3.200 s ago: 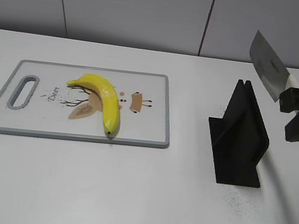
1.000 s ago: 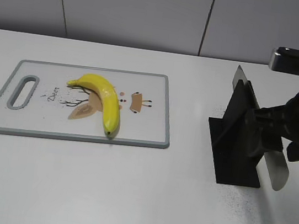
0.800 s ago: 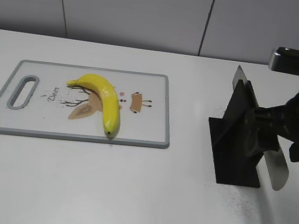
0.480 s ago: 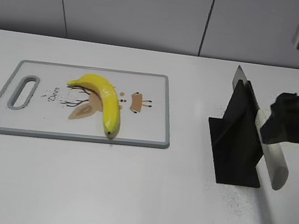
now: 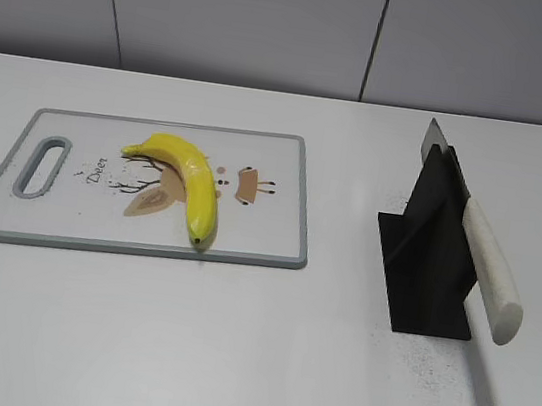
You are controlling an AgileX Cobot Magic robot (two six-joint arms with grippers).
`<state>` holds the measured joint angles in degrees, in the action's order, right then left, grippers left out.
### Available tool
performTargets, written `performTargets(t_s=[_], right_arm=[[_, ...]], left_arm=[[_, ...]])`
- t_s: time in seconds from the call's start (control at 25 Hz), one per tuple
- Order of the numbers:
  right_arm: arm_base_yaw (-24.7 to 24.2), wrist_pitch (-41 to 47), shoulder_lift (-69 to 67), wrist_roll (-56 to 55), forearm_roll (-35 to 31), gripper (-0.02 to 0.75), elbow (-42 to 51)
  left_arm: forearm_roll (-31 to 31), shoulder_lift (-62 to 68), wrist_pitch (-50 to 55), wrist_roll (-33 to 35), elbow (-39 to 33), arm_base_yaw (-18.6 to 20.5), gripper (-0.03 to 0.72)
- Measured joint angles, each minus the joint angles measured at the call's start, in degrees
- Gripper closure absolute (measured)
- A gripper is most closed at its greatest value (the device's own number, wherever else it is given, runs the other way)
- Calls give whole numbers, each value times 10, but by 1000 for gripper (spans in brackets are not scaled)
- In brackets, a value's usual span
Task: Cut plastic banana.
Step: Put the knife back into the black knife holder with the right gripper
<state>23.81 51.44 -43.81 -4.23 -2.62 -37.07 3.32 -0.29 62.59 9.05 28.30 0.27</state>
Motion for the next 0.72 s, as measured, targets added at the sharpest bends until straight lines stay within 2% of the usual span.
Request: performTargets(t_s=[0.2, 0.32, 0.48, 0.72], right_arm=[[0, 67, 135, 4, 38, 151, 26], [0, 96, 203, 5, 39, 154, 34], [0, 97, 285, 5, 26, 155, 78], [0, 89, 372, 5, 20, 155, 84]], left_arm=[[0, 0, 0, 0, 0, 1, 136], [0, 0, 0, 0, 0, 1, 136], [0, 0, -1, 0, 0, 1, 136], [0, 0, -1, 0, 0, 1, 136]])
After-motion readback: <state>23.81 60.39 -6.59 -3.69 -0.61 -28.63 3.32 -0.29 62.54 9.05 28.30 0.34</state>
